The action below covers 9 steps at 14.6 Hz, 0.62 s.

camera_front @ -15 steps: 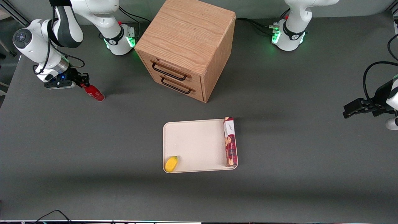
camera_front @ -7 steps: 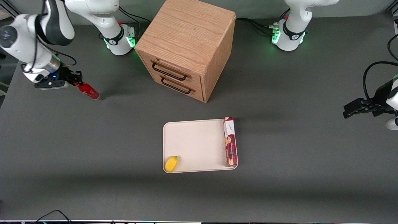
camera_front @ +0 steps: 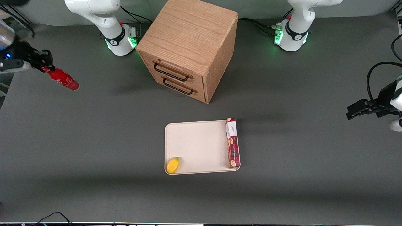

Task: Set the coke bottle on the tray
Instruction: 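Lift the bottle and carry it with the right gripper toward the white tray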

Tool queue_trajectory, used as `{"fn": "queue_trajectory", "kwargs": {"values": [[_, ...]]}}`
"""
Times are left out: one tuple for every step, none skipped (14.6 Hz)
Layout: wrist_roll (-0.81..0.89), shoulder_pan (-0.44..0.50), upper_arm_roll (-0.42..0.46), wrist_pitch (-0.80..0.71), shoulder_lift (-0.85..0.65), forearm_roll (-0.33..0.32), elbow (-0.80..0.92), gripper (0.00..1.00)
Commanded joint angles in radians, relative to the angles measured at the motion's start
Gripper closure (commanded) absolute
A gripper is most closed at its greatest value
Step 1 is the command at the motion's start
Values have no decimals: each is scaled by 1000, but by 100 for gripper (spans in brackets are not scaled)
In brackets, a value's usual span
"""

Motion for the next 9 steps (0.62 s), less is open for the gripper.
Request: {"fn": "queue_trajectory", "kwargs": {"values": [[90, 0, 75, -260, 299, 43, 492, 100], [151, 0, 129, -299, 347, 43, 570, 100], [232, 0, 181, -310, 376, 52, 609, 100], [332, 0, 231, -308, 396, 74, 617, 100], [457, 5, 279, -296, 428, 90, 623, 100], [559, 9, 342, -276, 463, 91, 623, 100], [646, 9, 395, -217, 497, 92, 620, 100], [731, 9, 431, -150, 529, 92, 613, 100], [798, 14, 463, -81, 560, 92, 594, 99]]}}
